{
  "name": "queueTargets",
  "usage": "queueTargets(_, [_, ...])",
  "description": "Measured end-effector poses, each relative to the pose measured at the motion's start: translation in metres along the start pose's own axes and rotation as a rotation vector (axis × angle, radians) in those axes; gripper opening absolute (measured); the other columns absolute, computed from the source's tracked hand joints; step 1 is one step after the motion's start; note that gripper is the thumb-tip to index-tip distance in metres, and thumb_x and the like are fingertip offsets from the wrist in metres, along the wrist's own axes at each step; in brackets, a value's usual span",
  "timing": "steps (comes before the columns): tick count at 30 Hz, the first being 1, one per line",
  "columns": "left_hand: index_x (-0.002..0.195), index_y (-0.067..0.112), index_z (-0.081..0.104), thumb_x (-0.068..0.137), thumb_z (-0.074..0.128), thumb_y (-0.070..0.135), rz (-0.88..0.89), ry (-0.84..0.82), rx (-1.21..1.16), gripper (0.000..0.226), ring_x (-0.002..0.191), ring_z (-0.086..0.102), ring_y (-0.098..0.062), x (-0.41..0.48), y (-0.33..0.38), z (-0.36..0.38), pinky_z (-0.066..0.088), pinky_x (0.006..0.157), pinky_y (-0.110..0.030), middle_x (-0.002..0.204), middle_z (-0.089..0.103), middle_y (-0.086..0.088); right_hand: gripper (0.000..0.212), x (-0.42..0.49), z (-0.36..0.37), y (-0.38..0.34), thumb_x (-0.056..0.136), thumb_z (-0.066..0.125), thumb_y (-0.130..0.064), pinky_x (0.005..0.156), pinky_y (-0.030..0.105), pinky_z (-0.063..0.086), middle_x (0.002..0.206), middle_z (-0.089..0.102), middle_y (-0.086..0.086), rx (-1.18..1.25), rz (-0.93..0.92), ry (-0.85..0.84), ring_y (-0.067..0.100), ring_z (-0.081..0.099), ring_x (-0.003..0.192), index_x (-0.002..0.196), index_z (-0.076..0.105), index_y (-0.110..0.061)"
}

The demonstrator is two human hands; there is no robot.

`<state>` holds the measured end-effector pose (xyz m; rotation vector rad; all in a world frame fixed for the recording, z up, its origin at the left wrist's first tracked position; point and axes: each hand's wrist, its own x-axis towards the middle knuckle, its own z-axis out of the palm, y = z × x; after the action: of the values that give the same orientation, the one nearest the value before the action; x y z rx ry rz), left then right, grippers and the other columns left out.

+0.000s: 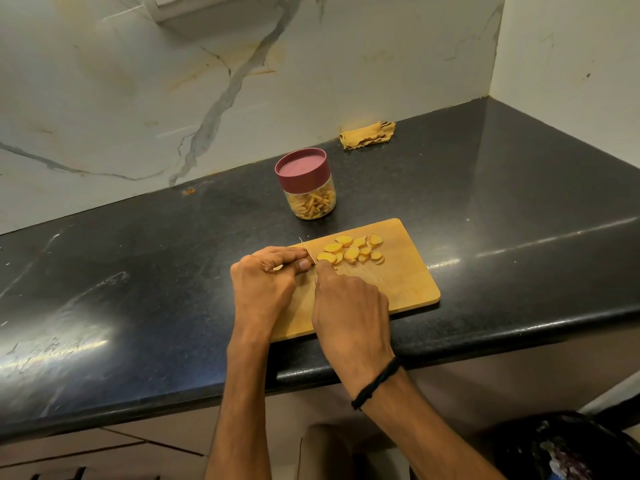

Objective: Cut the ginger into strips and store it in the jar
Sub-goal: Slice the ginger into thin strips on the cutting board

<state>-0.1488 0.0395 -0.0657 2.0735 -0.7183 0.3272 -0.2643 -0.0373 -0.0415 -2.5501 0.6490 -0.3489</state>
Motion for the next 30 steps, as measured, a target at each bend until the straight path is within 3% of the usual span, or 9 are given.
queueTargets(5, [0.091, 0.016, 0.082, 0.079, 0.083, 0.011, 0.018, -0.007, 0.034, 0.013, 0.093, 0.066, 0.006, 0.0, 0.0, 0.001, 0.045, 0.08, -0.002, 0.09, 0.074, 0.009, 0.032, 0.0, -0.004, -0.001, 0.106, 0.031, -0.022, 0.065, 0.032, 0.031, 0.085, 0.046, 0.0, -0.024, 0.005, -0.038, 0.017, 0.041, 0.073, 0.137, 0.035, -0.02])
queueTargets(8, [0.092, 0.016, 0.081, 0.081, 0.082, 0.011, 0.026, -0.016, 0.054, 0.013, 0.085, 0.065, 0.009, -0.002, 0.001, 0.001, 0.045, 0.08, -0.001, 0.089, 0.072, 0.012, 0.034, -0.004, -0.003, -0.001, 0.105, 0.033, -0.022, 0.065, 0.032, 0.031, 0.084, 0.045, 0.0, -0.028, 0.015, -0.061, 0.017, 0.042, 0.073, 0.139, 0.033, -0.019])
queueTargets(13, [0.095, 0.013, 0.081, 0.083, 0.08, 0.007, 0.04, -0.022, 0.062, 0.013, 0.085, 0.065, 0.008, -0.001, 0.001, 0.0, 0.045, 0.08, -0.002, 0.092, 0.072, 0.01, 0.03, 0.009, -0.004, -0.007, 0.103, 0.037, -0.018, 0.067, 0.032, 0.034, 0.099, 0.06, 0.004, -0.062, 0.028, -0.035, 0.021, 0.057, 0.087, 0.133, 0.039, -0.02])
queueTargets(17, [0.095, 0.013, 0.08, 0.083, 0.08, 0.008, 0.043, -0.02, 0.06, 0.012, 0.088, 0.063, 0.014, -0.001, 0.001, 0.0, 0.045, 0.08, -0.001, 0.091, 0.072, 0.009, 0.031, -0.004, -0.002, -0.004, 0.103, 0.037, -0.02, 0.067, 0.032, 0.034, 0.092, 0.053, 0.003, -0.055, 0.023, -0.064, 0.018, 0.046, 0.076, 0.134, 0.037, -0.019])
queueTargets(22, [0.094, 0.012, 0.08, 0.083, 0.081, 0.009, 0.05, -0.016, 0.053, 0.012, 0.086, 0.066, 0.007, -0.003, 0.0, 0.002, 0.047, 0.079, -0.003, 0.093, 0.073, 0.008, 0.026, 0.01, 0.001, -0.01, 0.103, 0.039, -0.022, 0.067, 0.032, 0.033, 0.106, 0.063, 0.003, -0.088, 0.043, -0.008, 0.022, 0.061, 0.096, 0.128, 0.047, -0.02])
queueTargets(30, [0.094, 0.011, 0.081, 0.083, 0.08, 0.006, 0.021, -0.019, 0.025, 0.012, 0.089, 0.067, 0.004, -0.003, 0.002, 0.003, 0.048, 0.077, -0.004, 0.092, 0.075, 0.005, 0.028, -0.005, 0.003, -0.012, 0.103, 0.041, -0.024, 0.069, 0.032, 0.036, 0.104, 0.061, 0.005, -0.128, 0.03, -0.023, 0.021, 0.061, 0.094, 0.128, 0.043, -0.014])
